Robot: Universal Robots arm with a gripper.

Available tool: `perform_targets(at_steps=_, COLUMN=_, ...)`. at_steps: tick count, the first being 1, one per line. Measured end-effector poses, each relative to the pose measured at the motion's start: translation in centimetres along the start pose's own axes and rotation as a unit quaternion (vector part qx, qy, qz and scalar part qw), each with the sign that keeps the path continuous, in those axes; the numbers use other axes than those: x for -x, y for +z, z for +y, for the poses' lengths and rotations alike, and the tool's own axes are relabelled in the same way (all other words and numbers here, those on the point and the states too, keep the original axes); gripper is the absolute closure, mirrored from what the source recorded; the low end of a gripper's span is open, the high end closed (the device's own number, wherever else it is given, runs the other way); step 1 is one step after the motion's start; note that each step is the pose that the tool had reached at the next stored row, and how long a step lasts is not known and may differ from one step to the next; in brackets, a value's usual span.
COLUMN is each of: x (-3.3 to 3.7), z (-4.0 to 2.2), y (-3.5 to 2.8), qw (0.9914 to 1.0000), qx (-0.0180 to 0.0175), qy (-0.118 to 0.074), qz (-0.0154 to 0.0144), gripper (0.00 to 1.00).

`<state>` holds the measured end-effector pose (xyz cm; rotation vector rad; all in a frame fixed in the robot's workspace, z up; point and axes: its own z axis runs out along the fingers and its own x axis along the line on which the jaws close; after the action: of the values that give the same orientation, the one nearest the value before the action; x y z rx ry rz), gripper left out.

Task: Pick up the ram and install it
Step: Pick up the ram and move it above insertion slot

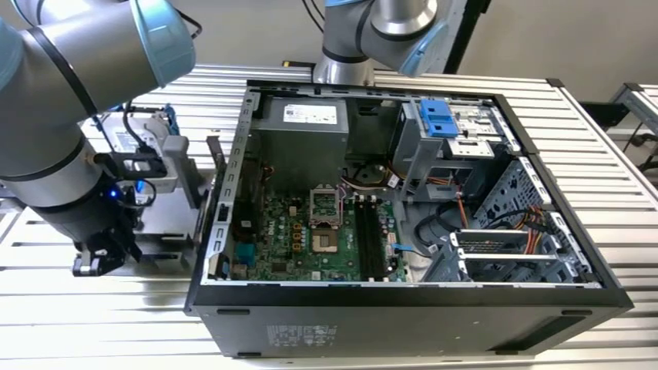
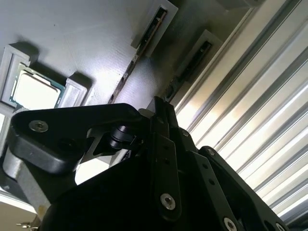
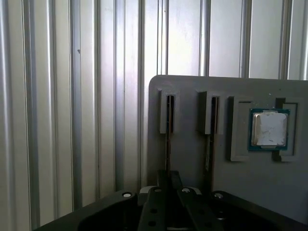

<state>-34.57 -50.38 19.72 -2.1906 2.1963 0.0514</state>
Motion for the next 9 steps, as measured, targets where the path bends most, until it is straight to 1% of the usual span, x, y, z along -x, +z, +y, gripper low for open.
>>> perform_targets(at_steps=4, x=0.0, z=0.0, y=-0.05, qw=1.0, qx=0.0, qy=0.0, qz=0.0, gripper=1.0)
perform_targets(at_steps=6, x=0.01, z=0.0, y=-0.3, qw=1.0, qx=0.0002, qy=0.0, qz=0.0002, gripper=1.0)
perform_targets(at_steps=9, x=0.04, z=0.0, y=-0.85, qw=1.0, qx=0.0, qy=0.0, qz=0.0, gripper=1.0)
